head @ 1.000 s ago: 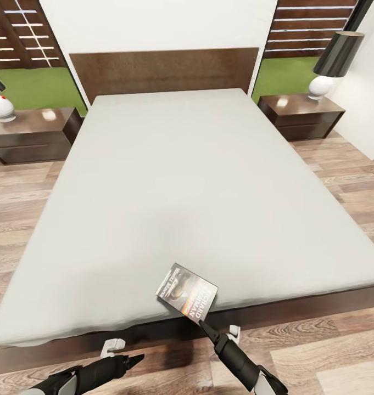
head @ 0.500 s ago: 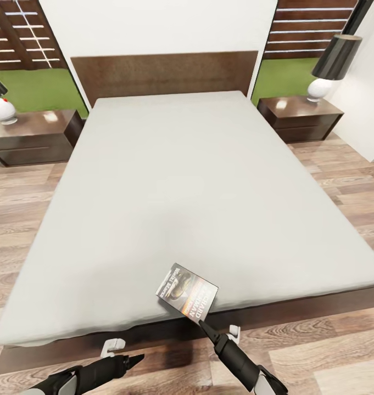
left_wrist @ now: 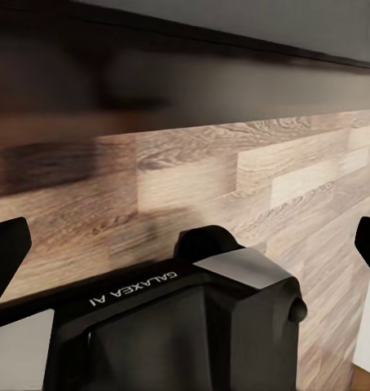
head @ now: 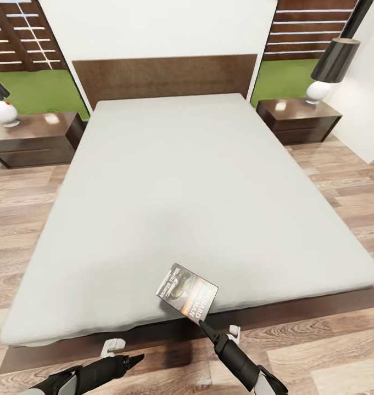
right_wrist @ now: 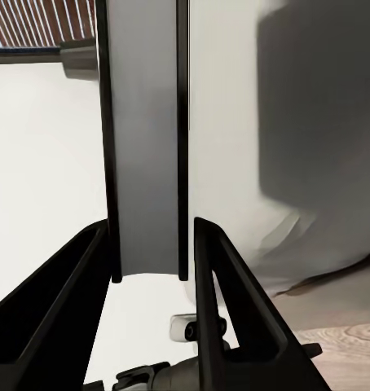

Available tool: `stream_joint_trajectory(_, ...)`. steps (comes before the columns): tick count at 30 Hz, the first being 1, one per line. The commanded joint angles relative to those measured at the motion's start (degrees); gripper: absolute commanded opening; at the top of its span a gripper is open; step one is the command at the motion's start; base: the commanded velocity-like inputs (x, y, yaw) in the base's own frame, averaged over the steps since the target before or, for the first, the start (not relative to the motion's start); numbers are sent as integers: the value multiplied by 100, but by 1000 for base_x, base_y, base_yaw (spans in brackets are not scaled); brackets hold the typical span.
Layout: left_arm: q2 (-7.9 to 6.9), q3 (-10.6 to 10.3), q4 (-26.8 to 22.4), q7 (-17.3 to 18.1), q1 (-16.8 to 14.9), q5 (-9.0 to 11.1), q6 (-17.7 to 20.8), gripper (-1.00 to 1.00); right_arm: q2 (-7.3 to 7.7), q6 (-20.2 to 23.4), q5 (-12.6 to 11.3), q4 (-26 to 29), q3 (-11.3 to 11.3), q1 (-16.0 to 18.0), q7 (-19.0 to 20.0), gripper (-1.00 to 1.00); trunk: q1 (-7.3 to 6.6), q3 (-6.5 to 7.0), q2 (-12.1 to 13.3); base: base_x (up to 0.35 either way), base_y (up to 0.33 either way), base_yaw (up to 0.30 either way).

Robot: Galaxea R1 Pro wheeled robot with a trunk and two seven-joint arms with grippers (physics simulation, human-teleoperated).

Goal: In the bedroom, move the book from the bed onto either nightstand, and place the two sandals side by side next to the bed.

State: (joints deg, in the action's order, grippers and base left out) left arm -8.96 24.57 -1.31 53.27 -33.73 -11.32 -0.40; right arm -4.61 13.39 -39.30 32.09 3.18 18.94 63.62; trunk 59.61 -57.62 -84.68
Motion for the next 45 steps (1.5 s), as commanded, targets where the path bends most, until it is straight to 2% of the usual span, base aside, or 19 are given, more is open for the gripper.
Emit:
stream_joint_trajectory(1,-1,50,-1,16,-2,-56,-4,100,-5,59,-7,-1,25,1,19,-100,-23,16,40,0,0,0)
stream_joint_trajectory(23,11,48,4,10,-2,-60,-4,100,10,134,53,7,29,1,33,-100,-506,410,922,0,0,0)
stream_joint_trajectory(26,10,48,4,5,-2,-56,-4,100,24,249,60,72,30,-3,78,-100,-572,464,1043,0,0,0)
stream_joint_trajectory(27,9,49,5,6,-2,-56,-4,100,48,366,61,99,33,-3,89,-100,-594,482,1083,0,0,0)
stream_joint_trajectory(29,9,49,5,7,-2,-55,-4,100,222,624,62,149,38,-4,102,-100,-638,518,1163,0,0,0)
stream_joint_trajectory(31,8,48,6,7,-2,-55,-4,100,868,1064,52,190,37,-4,143,-100,-682,554,1243,0,0,0)
stream_joint_trajectory(32,8,48,4,7,-2,-55,-4,100,1060,1153,42,189,38,-4,183,-100,-704,572,1283,0,0,0)
stream_joint_trajectory(34,8,48,6,11,-2,-55,-4,100,1870,1375,16,145,41,-6,503,-100,-748,608,1363,0,0,0)
stream_joint_trajectory(35,8,48,7,12,-2,-55,-4,100,2075,1407,12,130,41,-9,624,-100,-770,626,1404,0,0,0)
stream_joint_trajectory(37,4,52,7,15,-2,-55,-4,100,2847,1483,0,4,42,-17,1249,-100,-813,662,1484,0,0,0)
stream_joint_trajectory(38,2,52,7,17,-2,-55,-4,100,3181,1500,-2,-130,42,-19,1610,-100,-835,680,1524,0,0,0)
stream_joint_trajectory(39,1,53,6,18,-2,-55,-4,100,3323,1505,-3,-222,42,-19,1794,-100,-857,698,1564,0,0,0)
stream_joint_trajectory(40,1,54,7,21,-2,-55,-4,100,3542,1511,4,-454,42,-20,2152,-100,-879,716,1604,0,0,0)
stream_joint_trajectory(41,0,52,7,22,-2,-55,-4,100,3684,1504,14,-743,42,-21,2427,-100,-901,734,1644,0,0,0)
stream_joint_trajectory(43,0,50,7,24,-2,-55,-4,100,3831,1469,24,-1450,42,-22,2638,-100,-945,770,1724,0,0,0)
stream_joint_trajectory(45,-1,49,8,25,-2,-55,-4,100,3880,1422,29,-1887,42,-22,2638,-100,-989,805,1805,0,0,0)
